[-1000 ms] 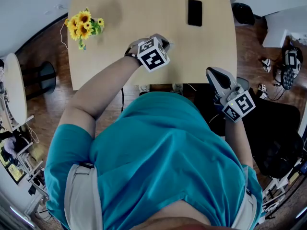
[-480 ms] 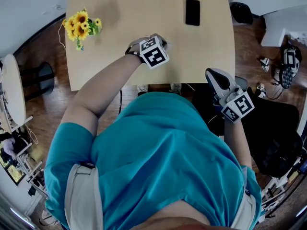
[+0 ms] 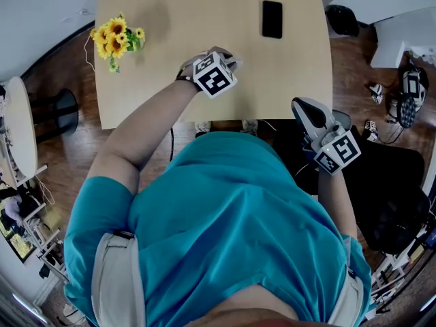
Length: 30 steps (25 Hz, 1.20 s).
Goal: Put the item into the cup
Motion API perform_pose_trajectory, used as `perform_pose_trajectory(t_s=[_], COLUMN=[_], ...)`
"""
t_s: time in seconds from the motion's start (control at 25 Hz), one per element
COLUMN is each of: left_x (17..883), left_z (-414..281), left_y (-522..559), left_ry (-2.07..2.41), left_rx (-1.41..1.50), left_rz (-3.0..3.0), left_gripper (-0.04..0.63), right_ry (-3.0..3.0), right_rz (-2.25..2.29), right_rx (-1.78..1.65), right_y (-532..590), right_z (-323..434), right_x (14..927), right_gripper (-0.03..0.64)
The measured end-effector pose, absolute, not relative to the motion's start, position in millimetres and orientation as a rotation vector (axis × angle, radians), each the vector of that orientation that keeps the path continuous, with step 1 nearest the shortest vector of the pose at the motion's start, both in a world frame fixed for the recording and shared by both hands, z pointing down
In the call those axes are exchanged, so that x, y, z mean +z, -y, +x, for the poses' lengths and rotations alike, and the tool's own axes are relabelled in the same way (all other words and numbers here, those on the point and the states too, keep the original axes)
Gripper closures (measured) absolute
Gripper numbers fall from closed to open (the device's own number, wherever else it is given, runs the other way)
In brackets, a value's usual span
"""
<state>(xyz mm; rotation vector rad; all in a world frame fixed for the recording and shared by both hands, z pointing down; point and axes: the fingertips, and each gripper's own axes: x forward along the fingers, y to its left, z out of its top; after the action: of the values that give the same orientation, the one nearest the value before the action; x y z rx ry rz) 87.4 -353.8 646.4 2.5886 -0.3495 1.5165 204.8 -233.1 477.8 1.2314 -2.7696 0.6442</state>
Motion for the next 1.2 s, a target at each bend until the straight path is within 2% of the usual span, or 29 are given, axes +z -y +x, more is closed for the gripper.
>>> perform_pose_trajectory(t_s=[0.16, 0.36, 0.52, 0.6, 0.64, 0.96, 1.2], left_x=[619.6, 551.7, 492.8, 471.3, 461.9, 398.4, 374.6], left_z=[82.4, 54.9, 20.6, 0.6, -9.8, -116.2, -195.1], left_y=[351.0, 329.1, 295.5, 269.3, 257.9, 179.8, 109.3], left_ry=[0.471, 0.694, 0.811, 0.828, 0.832, 0.852, 0.855], left_rx=[1.419, 1.068, 0.649, 0.517, 0.467, 0.181, 0.116], left_rz=[2.593, 2.628, 2.632, 2.639, 2.651, 2.811, 2.844], left_gripper=[0.488, 0.488, 0.549, 0.591, 0.591, 0.591, 0.591], right_ry=[2.8, 2.866, 2.902, 2.913, 2.921, 2.889, 2.871], right_rz=[1.194, 1.116, 1.064, 1.062, 1.062, 1.162, 1.285], right_rx=[0.626, 0.593, 0.555, 0.536, 0.517, 0.419, 0.427], right_y=[234.0, 236.2, 238.1, 229.8, 225.8, 169.9, 99.7], right_z=[206.9, 209.3, 204.7, 194.9, 188.2, 119.4, 68.4], right_x=[473.3, 460.8, 448.1, 438.1, 431.9, 392.9, 371.4], right_gripper=[0.615, 0.615, 0.615, 0.615, 0.615, 0.615, 0.615])
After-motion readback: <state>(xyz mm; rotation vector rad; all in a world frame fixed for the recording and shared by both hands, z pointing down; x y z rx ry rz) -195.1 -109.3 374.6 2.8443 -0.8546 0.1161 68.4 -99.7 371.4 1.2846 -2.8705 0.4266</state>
